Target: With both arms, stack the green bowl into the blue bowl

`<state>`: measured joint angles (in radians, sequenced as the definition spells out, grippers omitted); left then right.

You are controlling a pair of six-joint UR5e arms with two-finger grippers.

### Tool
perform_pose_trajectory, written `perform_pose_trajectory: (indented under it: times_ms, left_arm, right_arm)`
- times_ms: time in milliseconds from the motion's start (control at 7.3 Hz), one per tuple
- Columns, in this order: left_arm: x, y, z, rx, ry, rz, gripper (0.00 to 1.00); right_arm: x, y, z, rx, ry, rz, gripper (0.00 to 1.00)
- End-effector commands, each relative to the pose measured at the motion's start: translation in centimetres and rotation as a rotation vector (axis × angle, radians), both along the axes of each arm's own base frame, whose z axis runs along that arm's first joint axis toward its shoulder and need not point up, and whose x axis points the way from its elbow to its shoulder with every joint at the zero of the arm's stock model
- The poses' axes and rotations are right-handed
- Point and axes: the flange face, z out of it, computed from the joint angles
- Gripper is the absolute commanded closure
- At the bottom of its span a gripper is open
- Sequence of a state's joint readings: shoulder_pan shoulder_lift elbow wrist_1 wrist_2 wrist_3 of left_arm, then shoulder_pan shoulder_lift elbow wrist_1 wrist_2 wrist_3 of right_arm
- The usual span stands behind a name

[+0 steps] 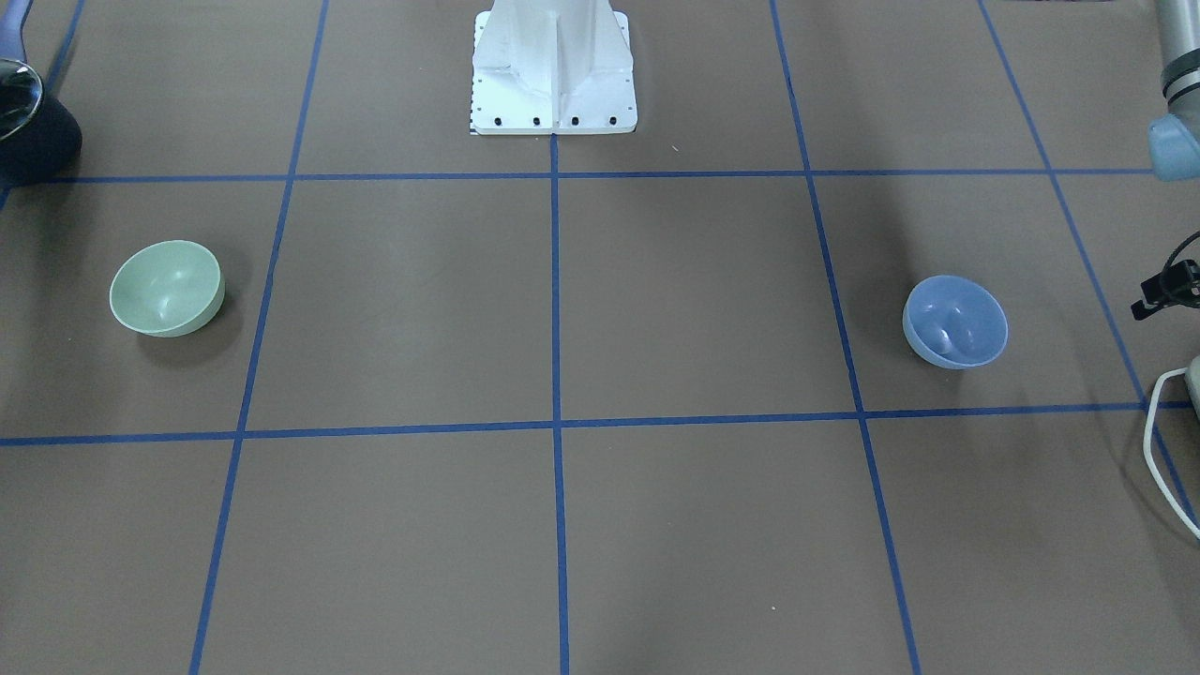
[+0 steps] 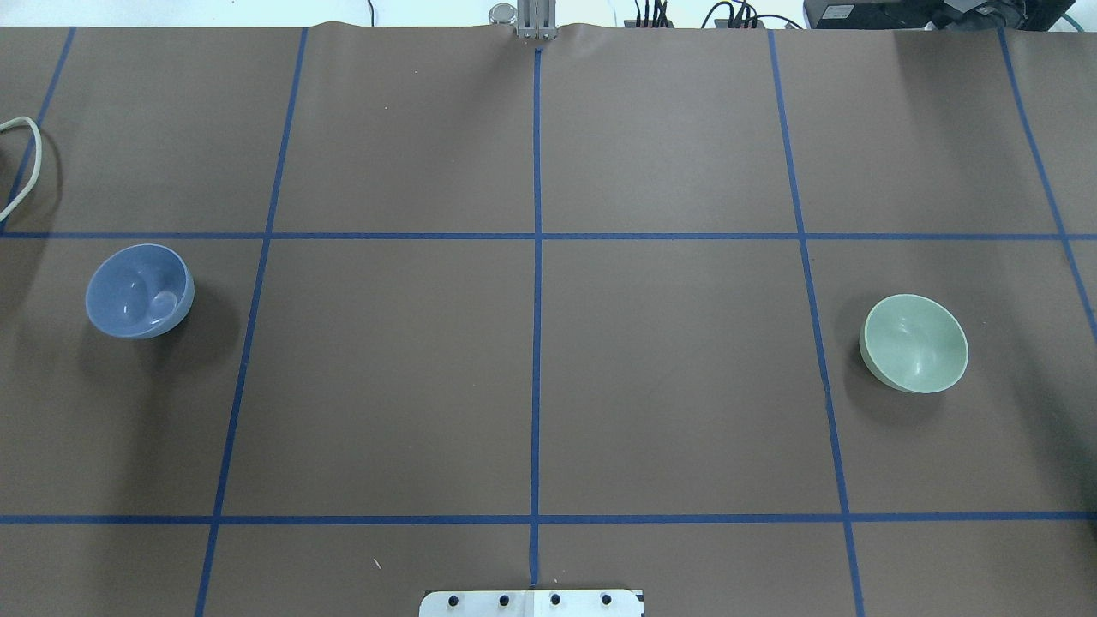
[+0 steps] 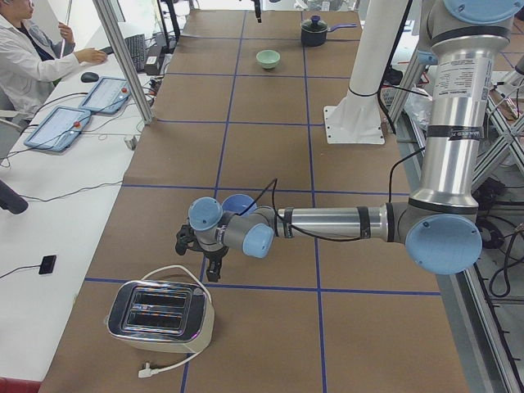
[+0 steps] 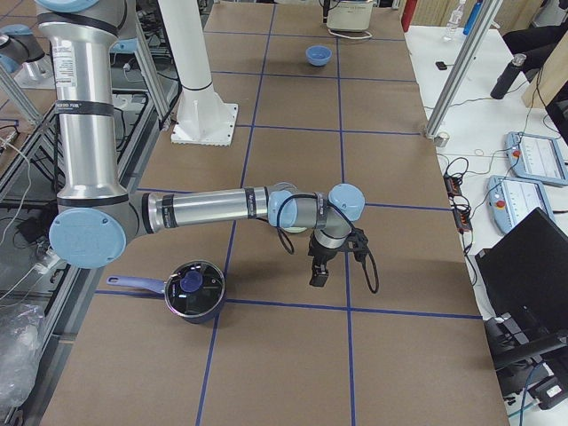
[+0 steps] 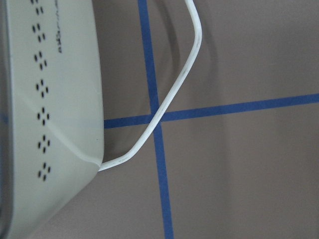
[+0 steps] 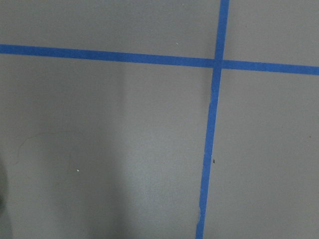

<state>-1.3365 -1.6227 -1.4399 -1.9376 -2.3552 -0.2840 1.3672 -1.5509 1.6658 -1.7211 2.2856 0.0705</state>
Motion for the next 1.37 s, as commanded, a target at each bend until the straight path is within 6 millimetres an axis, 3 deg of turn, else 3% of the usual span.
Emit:
perform_pose_trajectory:
  times_ms: [0, 274, 685, 958, 1232]
  left_arm:
    - [2.0, -0.3, -1.3, -0.005, 0.017, -0.008, 0.00]
    - [6.5, -2.1, -4.7, -0.028, 0.038, -0.014, 0.00]
    - [8.4, -1.9, -6.4, -0.017, 0.060, -0.011, 0.00]
    - [12.1, -1.0, -7.5, -0.018, 0.109, -0.028, 0.00]
    - [13.6, -0.4, -7.7, -0.030, 0.122, -0.030, 0.00]
  right_arm:
    - [0.0, 0.0, 0.0, 0.001, 0.000, -0.002, 0.00]
    - [-0.1, 0.0, 0.0, 0.001, 0.000, -0.003, 0.00]
    - [-0.1, 0.0, -0.1, 0.003, -0.002, -0.002, 0.00]
    - [-0.2, 0.0, 0.0, 0.004, -0.001, -0.005, 0.00]
    - [-0.2, -0.1, -0.1, 0.010, -0.002, -0.005, 0.00]
